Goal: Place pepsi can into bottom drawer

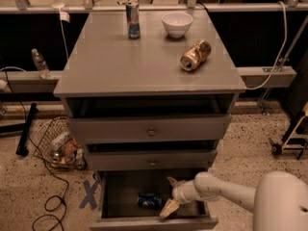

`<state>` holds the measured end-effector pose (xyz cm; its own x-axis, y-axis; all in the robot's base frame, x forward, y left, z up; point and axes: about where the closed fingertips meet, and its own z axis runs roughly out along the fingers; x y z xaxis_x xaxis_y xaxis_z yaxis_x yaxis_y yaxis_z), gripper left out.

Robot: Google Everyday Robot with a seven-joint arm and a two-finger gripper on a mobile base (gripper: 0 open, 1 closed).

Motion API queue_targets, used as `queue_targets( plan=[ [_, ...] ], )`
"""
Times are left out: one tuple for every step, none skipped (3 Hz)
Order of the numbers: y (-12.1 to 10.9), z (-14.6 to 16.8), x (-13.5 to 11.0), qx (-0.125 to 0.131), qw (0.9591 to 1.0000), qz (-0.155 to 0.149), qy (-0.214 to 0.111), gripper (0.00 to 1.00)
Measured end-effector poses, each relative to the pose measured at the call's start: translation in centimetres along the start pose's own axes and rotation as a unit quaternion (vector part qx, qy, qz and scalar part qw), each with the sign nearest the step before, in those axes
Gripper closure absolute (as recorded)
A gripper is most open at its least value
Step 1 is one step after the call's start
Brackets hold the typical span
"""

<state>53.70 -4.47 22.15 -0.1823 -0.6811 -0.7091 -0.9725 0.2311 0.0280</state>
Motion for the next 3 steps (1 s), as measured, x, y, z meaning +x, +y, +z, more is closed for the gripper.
queue_targets(
  plan=[
    [0.0, -4.1, 2.5, 0.030, 0.9991, 0.030, 0.000, 0.00],
    [0.1, -9.5, 5.6, 0.072, 0.9953, 0.065, -0.004, 0.00],
    [0.0, -9.8, 5.6, 0.074, 0.9951, 0.065, -0.003, 0.00]
  ],
)
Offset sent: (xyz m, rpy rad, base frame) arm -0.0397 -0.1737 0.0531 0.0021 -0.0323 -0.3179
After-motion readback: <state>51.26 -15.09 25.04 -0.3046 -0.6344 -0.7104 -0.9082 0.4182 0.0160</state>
